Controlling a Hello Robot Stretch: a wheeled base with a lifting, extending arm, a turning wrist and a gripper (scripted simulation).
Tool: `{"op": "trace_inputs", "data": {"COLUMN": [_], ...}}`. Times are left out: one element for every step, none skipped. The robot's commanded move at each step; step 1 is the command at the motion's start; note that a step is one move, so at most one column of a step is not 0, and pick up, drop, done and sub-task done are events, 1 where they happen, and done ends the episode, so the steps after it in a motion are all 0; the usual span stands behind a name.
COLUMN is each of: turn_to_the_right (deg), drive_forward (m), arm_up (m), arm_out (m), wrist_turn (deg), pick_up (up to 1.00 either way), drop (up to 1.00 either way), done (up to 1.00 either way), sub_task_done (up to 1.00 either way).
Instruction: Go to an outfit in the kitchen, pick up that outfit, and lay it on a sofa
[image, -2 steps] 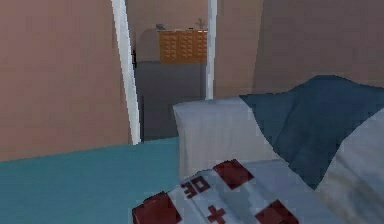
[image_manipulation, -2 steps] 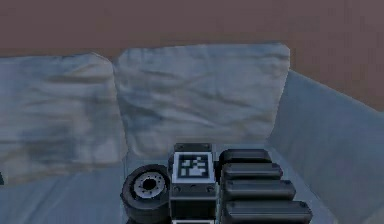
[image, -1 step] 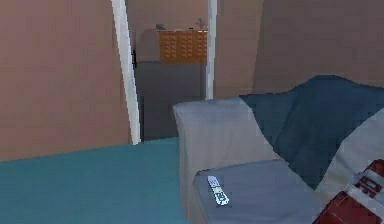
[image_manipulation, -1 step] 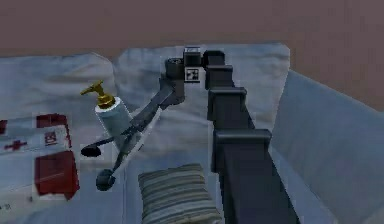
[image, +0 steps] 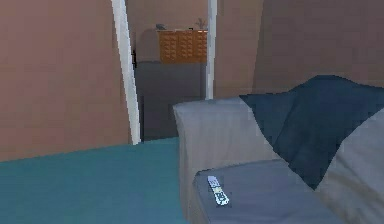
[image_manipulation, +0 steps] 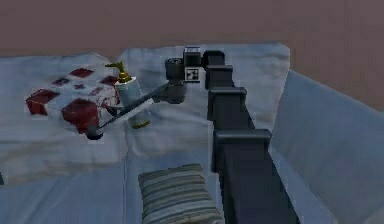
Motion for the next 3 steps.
{"op": "trace_inputs", "data": {"turn_to_the_right": [0.0, 0.0, 0.0], "drive_forward": [0.00, 0.00, 0.00], "arm_up": [0.00, -0.24, -0.32], "arm_out": [0.00, 0.00, 0.00], "wrist_turn": [21.0, 0.0, 0.0], "pick_up": [0.00, 0.00, 0.00], "drop": [0.00, 0.00, 0.00], "done": [0.00, 0.00, 0.00], "sub_task_done": [0.00, 0.00, 0.00]}}
